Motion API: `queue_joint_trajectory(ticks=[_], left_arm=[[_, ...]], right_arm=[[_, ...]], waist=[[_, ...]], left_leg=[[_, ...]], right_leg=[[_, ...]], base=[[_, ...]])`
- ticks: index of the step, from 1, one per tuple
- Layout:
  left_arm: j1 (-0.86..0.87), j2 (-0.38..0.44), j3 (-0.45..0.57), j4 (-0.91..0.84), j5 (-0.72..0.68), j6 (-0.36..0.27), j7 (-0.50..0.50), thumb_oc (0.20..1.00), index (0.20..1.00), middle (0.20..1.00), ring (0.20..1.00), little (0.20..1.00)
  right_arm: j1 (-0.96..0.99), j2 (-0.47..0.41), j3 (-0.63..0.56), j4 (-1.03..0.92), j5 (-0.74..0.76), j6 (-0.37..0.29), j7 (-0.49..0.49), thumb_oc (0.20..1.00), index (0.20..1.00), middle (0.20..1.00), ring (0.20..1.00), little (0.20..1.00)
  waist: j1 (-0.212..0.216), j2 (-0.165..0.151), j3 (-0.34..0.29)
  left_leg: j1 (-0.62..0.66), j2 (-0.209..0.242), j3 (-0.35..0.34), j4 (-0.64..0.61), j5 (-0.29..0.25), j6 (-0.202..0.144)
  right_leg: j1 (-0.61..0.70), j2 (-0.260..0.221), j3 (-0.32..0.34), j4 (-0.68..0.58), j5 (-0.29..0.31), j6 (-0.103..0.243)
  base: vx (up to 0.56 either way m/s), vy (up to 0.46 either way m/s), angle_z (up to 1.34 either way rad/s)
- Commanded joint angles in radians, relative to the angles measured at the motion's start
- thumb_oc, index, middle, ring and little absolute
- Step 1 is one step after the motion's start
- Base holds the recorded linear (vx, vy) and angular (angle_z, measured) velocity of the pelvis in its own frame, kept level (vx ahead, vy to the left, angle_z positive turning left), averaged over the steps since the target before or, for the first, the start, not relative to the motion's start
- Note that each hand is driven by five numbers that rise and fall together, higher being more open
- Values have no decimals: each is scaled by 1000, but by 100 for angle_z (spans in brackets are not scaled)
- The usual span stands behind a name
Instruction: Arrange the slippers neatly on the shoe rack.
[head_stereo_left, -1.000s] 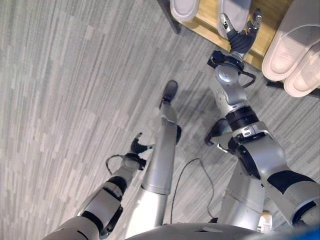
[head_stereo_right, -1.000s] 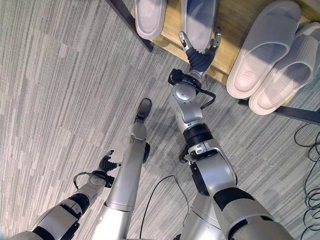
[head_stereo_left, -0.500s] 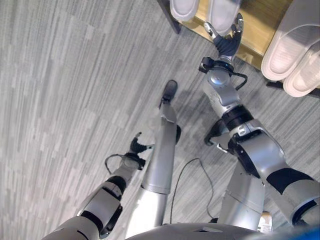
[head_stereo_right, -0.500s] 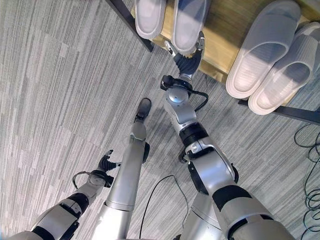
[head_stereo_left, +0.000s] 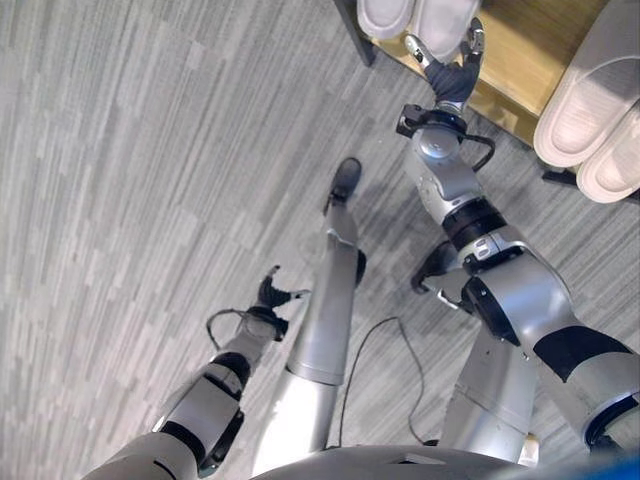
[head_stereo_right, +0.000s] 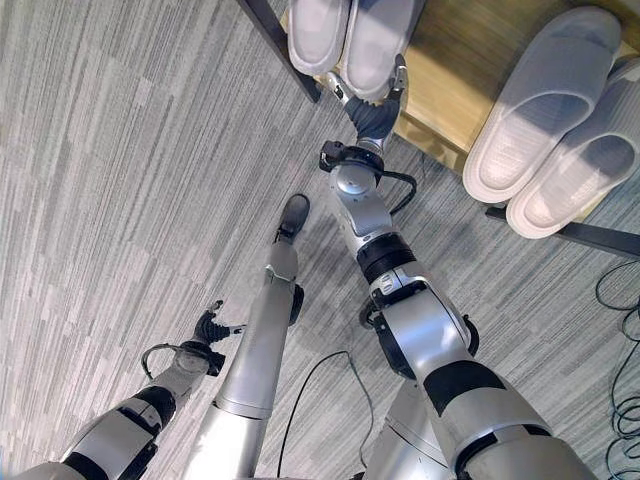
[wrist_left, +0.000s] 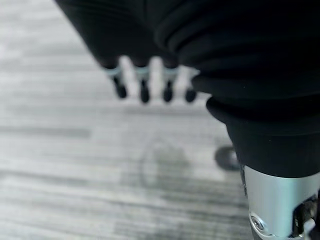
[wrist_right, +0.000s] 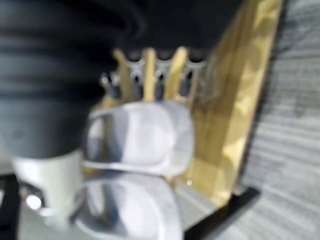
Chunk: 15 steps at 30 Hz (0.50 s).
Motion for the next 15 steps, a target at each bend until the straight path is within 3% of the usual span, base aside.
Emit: queue_joint_trajectory(ticks=[1,4,5,9,11,12,13,14,15], left_arm=[[-12,47,79,104,16,20,8,1000,1000,1000,1000,1000],[7,44,115,76,-1,16,0,1000,1000,1000,1000,1000],[27,28,141,64,-18,9,-5,1000,1000,1000,1000,1000],[75,3,182,56,-36,-5,-18,1000,1000,1000,1000,1000],[116,-7,207,63,-37,-4,-32,1000,1000,1000,1000,1000],[116,-7,207,63,-37,-4,-32,1000,1000,1000,1000,1000],[118,-16,228,97,-31,9,-52,1000,1000,1000,1000,1000],[125,22,259,137,-13,38,-101,1000,1000,1000,1000,1000],[125,22,259,137,-13,38,-102,1000,1000,1000,1000,1000]], right_arm=[[-18,78,23,-98,-73,-26,3,1000,1000,1000,1000,1000],[171,47,23,-223,-110,-40,32,1000,1000,1000,1000,1000],[293,21,44,-305,-185,-36,59,1000,1000,1000,1000,1000],[438,-13,91,-374,-327,-23,110,1000,1000,1000,1000,1000],[543,-34,159,-351,-410,1,167,1000,1000,1000,1000,1000],[543,-34,160,-351,-410,1,167,1000,1000,1000,1000,1000],[583,-18,191,-305,-418,5,216,1000,1000,1000,1000,1000],[664,-17,239,-262,-383,6,315,1000,1000,1000,1000,1000],[664,-17,239,-262,-383,6,315,1000,1000,1000,1000,1000]], waist=[[-40,-42,26],[-62,-52,39],[-83,-60,46],[-110,-64,44],[-121,-67,23],[-121,-66,24],[-135,-77,8],[-136,-84,-24],[-135,-84,-19]], left_leg=[[-35,-6,43,109,-153,23],[45,15,50,62,-140,21],[125,38,50,13,-128,23],[281,72,56,-89,-104,17],[432,99,63,-187,-86,12],[433,99,62,-188,-86,12],[502,112,67,-229,-81,7],[615,131,74,-316,-35,1],[621,131,74,-319,-34,1]], right_leg=[[66,94,161,-173,82,181],[152,99,142,-229,100,176],[229,107,130,-283,116,175],[376,126,108,-386,143,176],[514,143,89,-487,173,186],[516,143,88,-488,173,186],[586,155,83,-547,191,190],[698,167,66,-648,244,194],[705,168,65,-651,245,194]], base=[[-75,35,-9],[-101,35,-7],[-157,60,-7],[-99,47,-21],[-87,45,-35],[-41,14,-31],[-37,21,-16],[-39,20,-13],[-34,11,-20]])
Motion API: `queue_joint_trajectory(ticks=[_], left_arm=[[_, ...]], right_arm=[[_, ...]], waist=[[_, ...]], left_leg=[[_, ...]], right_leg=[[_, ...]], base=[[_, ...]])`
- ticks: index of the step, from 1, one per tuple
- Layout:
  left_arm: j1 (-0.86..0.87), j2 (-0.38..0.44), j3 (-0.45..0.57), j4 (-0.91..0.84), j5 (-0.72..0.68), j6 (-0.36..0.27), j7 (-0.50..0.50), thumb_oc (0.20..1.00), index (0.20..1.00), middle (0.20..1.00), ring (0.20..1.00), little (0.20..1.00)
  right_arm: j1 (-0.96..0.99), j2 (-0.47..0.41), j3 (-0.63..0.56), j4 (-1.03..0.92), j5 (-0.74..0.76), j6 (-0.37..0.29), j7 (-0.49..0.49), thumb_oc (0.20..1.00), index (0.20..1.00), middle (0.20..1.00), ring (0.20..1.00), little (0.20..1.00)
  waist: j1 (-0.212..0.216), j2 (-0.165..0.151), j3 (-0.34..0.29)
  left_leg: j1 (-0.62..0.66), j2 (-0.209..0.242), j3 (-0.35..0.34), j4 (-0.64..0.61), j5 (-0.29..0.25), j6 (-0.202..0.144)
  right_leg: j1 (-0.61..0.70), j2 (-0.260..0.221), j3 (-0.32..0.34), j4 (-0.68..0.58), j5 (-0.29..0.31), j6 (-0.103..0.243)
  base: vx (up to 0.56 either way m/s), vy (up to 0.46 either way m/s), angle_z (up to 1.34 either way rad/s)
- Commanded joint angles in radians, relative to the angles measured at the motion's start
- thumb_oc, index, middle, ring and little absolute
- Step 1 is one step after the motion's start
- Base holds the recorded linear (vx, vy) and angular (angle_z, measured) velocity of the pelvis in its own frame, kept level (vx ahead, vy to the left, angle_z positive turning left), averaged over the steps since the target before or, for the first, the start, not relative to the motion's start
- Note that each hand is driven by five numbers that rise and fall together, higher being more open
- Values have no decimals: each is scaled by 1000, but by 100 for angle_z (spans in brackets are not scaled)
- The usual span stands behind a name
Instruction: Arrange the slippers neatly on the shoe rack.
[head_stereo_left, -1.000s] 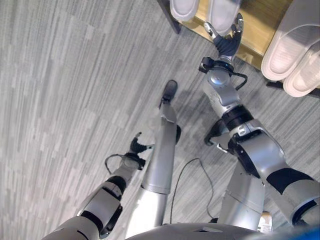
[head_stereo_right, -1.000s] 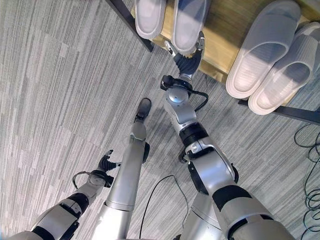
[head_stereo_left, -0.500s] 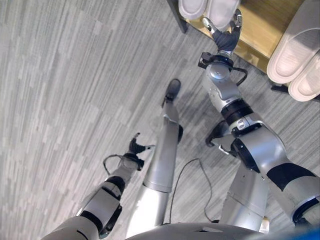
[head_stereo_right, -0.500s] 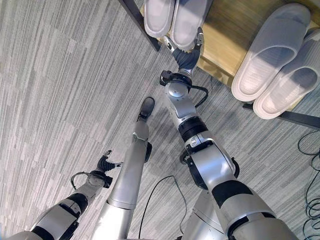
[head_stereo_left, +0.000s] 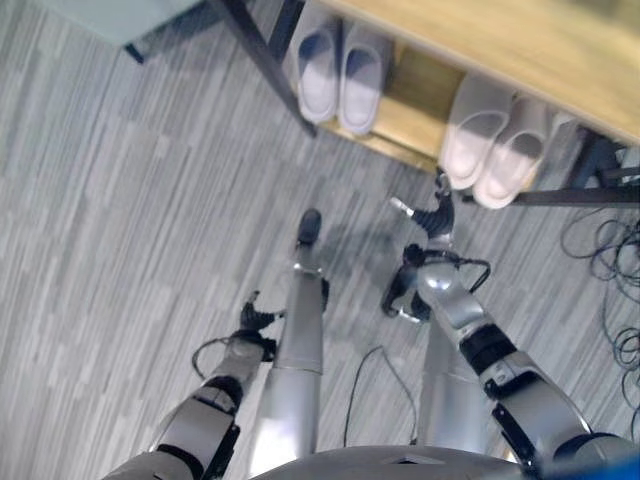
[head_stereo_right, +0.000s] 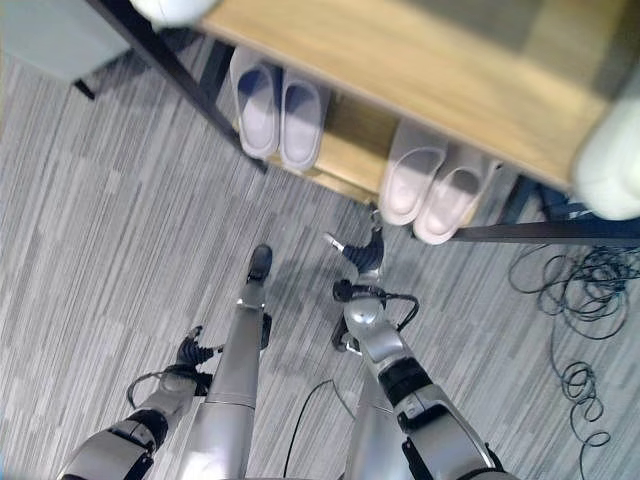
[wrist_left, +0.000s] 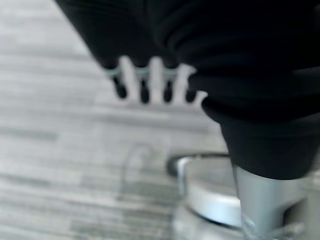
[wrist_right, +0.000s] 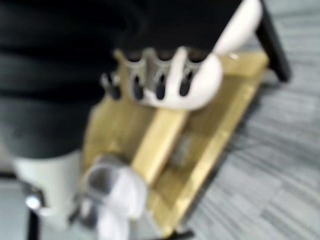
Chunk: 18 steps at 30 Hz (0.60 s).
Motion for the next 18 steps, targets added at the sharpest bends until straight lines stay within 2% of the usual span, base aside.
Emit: queue_joint_trajectory(ticks=[1,2,3,4,6,7,9,10,13,14,16,17,18], left_arm=[[-26,23,43,93,1,20,-91,1000,1000,1000,1000,1000],[11,56,42,112,70,37,-130,1000,1000,1000,1000,1000],[56,65,10,88,135,14,-148,1000,1000,1000,1000,1000],[56,65,10,88,135,14,-148,1000,1000,1000,1000,1000],[102,68,-54,2,177,-43,-162,1000,1000,1000,1000,1000],[103,67,-54,1,177,-43,-162,1000,1000,1000,1000,1000],[138,55,-112,-56,201,-88,-174,1000,1000,1000,1000,1000],[168,52,-144,-99,222,-109,-179,1000,1000,1000,1000,1000],[209,55,-204,-163,281,-151,-162,1000,1000,1000,1000,1000],[-33,45,-290,-429,235,-91,-122,1000,1000,1000,1000,1000],[-37,49,-305,-479,254,-102,-111,1000,1000,1000,1000,1000],[-75,144,-323,-881,166,-90,-186,1000,1000,1000,1000,1000],[20,193,-347,-968,199,-150,-201,1000,1000,1000,1000,1000]], right_arm=[[-39,34,51,9,-16,-15,148,1000,1000,1000,1000,1000],[41,20,83,50,42,-3,262,1000,1000,1000,1000,1000],[116,-6,99,83,29,3,310,1000,1000,1000,1000,1000],[117,-7,99,83,29,3,310,1000,1000,1000,1000,1000],[202,-44,100,143,-14,1,340,1000,1000,1000,1000,1000],[203,-44,100,143,-14,1,340,1000,1000,1000,1000,1000],[284,-79,70,197,-48,4,353,1000,1000,1000,1000,1000],[335,-106,48,228,-83,11,362,1000,1000,1000,1000,1000],[424,-146,1,262,-123,4,361,1000,1000,1000,1000,1000],[511,-171,-46,231,-134,24,392,1000,1000,1000,1000,1000],[540,-190,-72,209,-153,30,390,1000,1000,1000,1000,1000],[552,-228,-150,231,-152,37,390,1000,1000,1000,1000,1000],[554,-205,-165,272,-138,40,365,1000,1000,1000,1000,1000]], waist=[[-17,-28,27],[-19,-33,5],[-25,-29,0],[-25,-27,-1],[-27,-14,-10],[-26,-13,-5],[-29,-2,-17],[-26,11,-36],[-19,28,-71],[-56,52,-126],[-66,59,-146],[-57,81,-168],[-43,89,-167]], left_leg=[[127,19,17,-28,-86,1],[263,33,25,-100,-73,-6],[394,43,36,-165,-65,-8],[395,45,35,-170,-61,-8],[535,60,41,-255,-39,-12],[543,61,40,-259,-38,-12],[663,77,43,-348,-15,-18],[735,88,50,-406,-3,-18],[838,95,59,-484,14,-17],[907,94,85,-524,11,-17],[920,91,84,-524,10,-16],[928,76,75,-524,16,-11],[925,69,73,-524,17,-10]], right_leg=[[215,60,76,-309,147,106],[351,69,65,-398,171,114],[469,79,60,-472,195,123],[471,81,58,-478,199,123],[606,96,45,-574,232,135],[614,97,44,-579,233,135],[738,111,30,-681,270,147],[803,120,29,-738,284,152],[900,131,25,-817,301,159],[972,133,35,-876,310,170],[988,133,36,-889,318,173],[1023,129,24,-911,331,176],[1034,126,13,-917,334,174]], base=[[77,-11,-28],[174,-12,-29],[171,-10,-17],[126,-39,-7],[86,-67,-14],[96,-107,-36],[81,-154,-30],[100,-138,-7],[138,-91,-8],[202,-57,-5],[117,-28,-6],[37,-20,-26],[65,-29,-30]])
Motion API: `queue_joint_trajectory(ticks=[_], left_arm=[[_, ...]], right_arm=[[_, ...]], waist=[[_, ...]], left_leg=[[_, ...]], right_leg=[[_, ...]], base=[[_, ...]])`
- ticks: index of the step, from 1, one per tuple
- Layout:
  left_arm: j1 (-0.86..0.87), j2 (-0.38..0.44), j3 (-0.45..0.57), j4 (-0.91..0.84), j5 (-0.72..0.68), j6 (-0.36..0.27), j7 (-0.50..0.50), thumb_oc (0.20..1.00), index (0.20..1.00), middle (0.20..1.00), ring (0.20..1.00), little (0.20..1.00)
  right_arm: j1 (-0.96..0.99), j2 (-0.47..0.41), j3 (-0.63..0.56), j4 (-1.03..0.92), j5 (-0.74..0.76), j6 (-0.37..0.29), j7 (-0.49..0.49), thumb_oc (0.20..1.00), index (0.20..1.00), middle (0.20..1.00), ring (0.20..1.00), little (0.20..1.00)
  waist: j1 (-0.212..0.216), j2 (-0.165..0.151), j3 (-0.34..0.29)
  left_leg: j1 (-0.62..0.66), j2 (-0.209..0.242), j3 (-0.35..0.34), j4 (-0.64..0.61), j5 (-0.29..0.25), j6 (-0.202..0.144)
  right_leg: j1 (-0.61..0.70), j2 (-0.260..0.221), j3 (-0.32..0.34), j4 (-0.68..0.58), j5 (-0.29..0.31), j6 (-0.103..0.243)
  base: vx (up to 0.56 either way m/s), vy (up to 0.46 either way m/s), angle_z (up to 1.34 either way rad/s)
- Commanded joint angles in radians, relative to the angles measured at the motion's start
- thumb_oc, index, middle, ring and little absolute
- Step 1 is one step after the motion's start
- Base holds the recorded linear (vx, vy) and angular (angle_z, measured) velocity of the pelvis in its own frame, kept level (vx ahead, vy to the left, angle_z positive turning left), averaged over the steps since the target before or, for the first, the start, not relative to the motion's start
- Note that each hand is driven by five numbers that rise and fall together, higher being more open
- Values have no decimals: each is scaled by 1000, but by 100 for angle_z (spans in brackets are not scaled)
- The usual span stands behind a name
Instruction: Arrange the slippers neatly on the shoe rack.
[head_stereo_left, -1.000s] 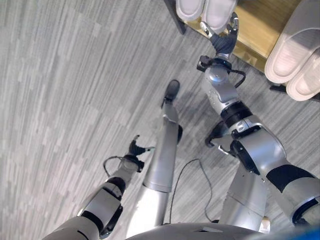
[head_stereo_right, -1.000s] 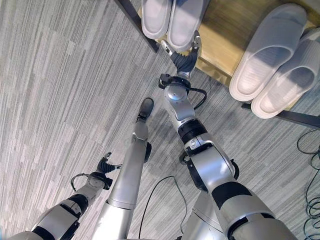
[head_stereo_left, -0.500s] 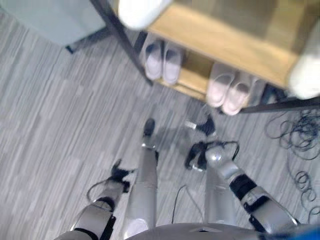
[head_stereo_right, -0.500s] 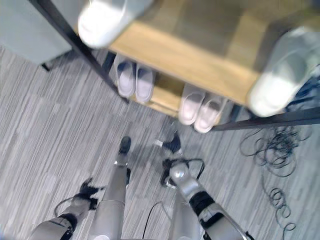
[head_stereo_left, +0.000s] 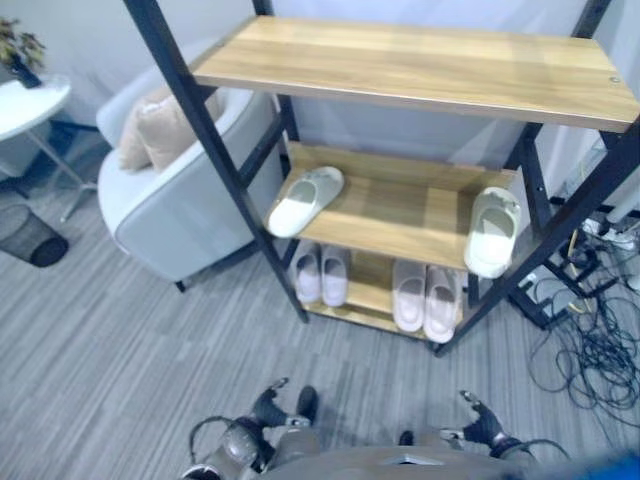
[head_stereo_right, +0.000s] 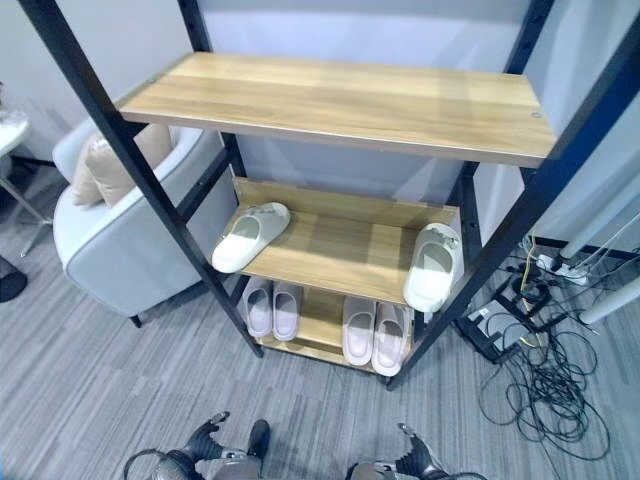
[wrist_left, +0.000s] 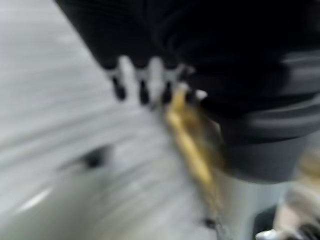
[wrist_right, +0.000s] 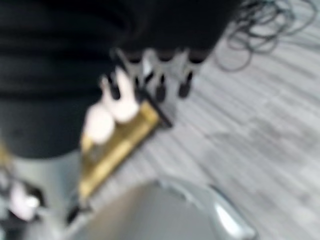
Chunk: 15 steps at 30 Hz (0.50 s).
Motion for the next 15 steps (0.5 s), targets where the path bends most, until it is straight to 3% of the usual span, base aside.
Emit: queue_joint_trajectory(ticks=[1,4,15], left_arm=[[-92,178,4,-388,-49,-58,-78,1000,1000,1000,1000,1000],[54,224,15,-448,45,-68,-77,1000,1000,1000,1000,1000],[-66,229,85,-455,241,-24,3,1000,1000,1000,1000,1000]], right_arm=[[-93,38,-64,35,5,0,-27,1000,1000,1000,1000,1000],[-69,54,-85,56,-27,-16,-31,1000,1000,1000,1000,1000],[-48,16,-109,-4,-72,11,-19,1000,1000,1000,1000,1000]], waist=[[-12,-56,94],[-14,-44,89],[-59,-27,85]], left_leg=[[52,-61,-53,-33,-55,-39],[74,-72,-22,-33,-66,-31],[110,-87,30,-33,-106,-8]], right_leg=[[210,-17,-10,-405,213,102],[230,-22,12,-426,223,108],[243,-48,64,-453,245,112]], base=[[-15,-17,-23],[6,5,12],[42,25,-16]])
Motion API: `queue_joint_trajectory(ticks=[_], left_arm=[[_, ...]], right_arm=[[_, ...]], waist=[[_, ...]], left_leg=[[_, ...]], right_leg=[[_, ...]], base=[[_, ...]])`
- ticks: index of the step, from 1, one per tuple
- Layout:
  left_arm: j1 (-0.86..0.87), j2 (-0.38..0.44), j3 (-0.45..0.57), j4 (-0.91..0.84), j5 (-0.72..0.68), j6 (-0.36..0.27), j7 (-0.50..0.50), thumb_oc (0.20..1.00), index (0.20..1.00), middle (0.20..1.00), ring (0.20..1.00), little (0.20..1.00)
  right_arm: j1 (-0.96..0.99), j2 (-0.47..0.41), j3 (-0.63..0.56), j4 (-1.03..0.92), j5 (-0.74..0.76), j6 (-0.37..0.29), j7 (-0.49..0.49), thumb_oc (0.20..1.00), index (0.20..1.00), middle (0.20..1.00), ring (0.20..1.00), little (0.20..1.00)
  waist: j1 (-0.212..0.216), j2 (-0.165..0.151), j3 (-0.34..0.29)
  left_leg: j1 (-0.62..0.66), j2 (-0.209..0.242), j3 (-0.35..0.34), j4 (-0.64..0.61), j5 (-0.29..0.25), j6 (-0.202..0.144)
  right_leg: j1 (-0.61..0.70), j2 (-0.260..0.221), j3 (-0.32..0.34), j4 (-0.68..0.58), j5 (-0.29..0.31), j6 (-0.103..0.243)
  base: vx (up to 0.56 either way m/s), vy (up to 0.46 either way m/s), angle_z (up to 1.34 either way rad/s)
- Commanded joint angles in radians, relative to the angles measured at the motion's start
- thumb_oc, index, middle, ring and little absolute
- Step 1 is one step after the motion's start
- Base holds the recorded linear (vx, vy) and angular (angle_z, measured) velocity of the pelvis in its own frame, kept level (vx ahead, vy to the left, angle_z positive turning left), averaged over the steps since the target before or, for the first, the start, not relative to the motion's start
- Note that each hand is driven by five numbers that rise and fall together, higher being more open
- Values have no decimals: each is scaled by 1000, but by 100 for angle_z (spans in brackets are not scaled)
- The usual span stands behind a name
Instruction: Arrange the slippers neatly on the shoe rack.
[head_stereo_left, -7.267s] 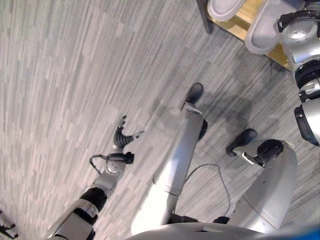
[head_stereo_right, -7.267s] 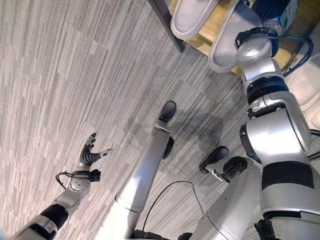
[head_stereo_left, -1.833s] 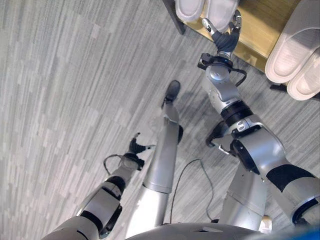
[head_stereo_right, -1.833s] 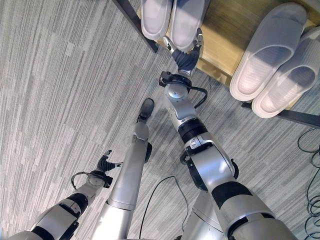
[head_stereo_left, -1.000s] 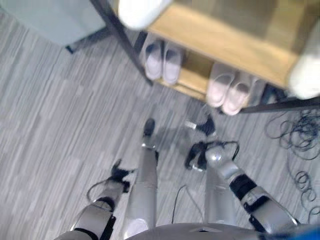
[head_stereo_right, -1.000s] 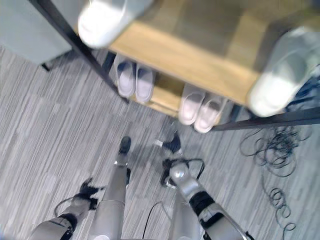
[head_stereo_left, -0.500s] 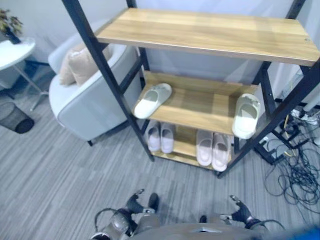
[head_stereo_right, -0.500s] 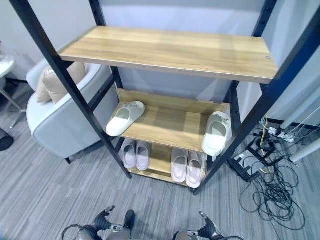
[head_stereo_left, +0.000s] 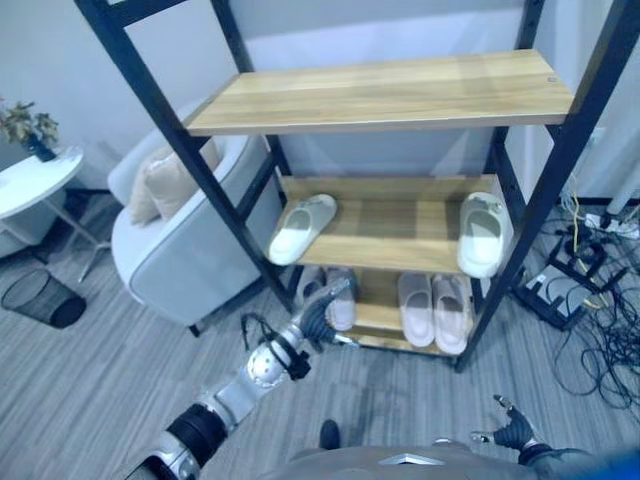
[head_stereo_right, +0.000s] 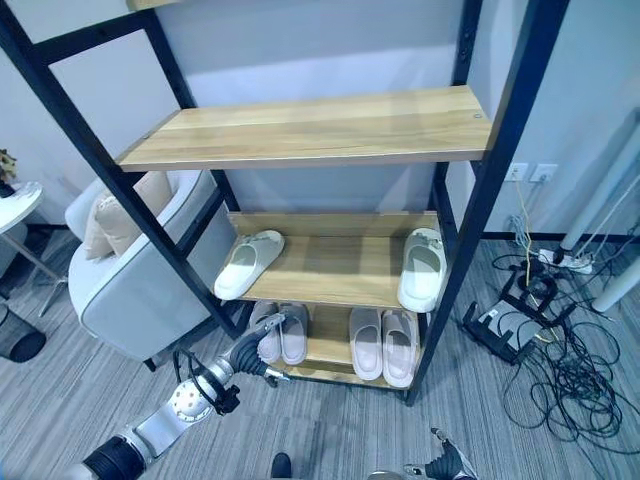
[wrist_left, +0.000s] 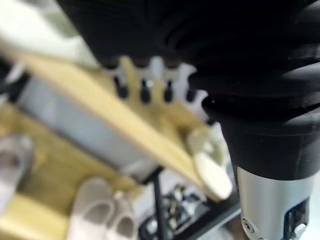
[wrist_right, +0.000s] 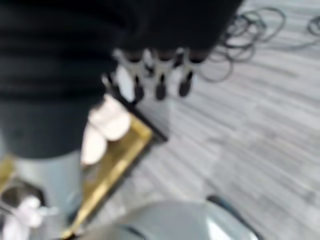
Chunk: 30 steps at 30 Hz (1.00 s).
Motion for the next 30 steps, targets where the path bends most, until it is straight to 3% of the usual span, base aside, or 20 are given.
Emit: queue_joint_trajectory(ticks=[1,11,21,22,30], left_arm=[[-139,11,82,-25,58,-15,90,1000,1000,1000,1000,1000],[-421,31,79,56,166,44,221,1000,1000,1000,1000,1000],[-640,186,63,147,301,114,307,1000,1000,1000,1000,1000],[-670,235,73,192,325,144,324,1000,1000,1000,1000,1000],[-710,286,89,297,340,190,348,1000,1000,1000,1000,1000]], right_arm=[[-54,13,-18,-53,-18,-8,-4,1000,1000,1000,1000,1000],[-55,-30,-13,-97,-47,-2,-6,1000,1000,1000,1000,1000],[-72,-51,-14,-78,-60,-4,-19,1000,1000,1000,1000,1000],[-75,-48,-13,-61,-59,-6,-24,1000,1000,1000,1000,1000],[-82,-47,-15,-66,-51,-9,-25,1000,1000,1000,1000,1000]], waist=[[-22,-77,81],[-61,-72,117],[-73,-66,143],[-69,-67,148],[-68,-74,157]], left_leg=[[55,-46,-31,-19,-112,-27],[-9,-58,9,-19,-114,-15],[-85,-67,35,-19,-104,-12],[-102,-68,38,-19,-101,-12],[-127,-68,37,-19,-93,-14]], right_leg=[[248,-4,-10,-459,242,88],[154,-16,39,-469,276,103],[80,-29,71,-513,326,124],[65,-30,72,-524,337,129],[47,-30,70,-531,345,131]], base=[[16,16,-14],[-22,24,-19],[-23,32,-16],[-18,26,-16],[-6,6,-2]])
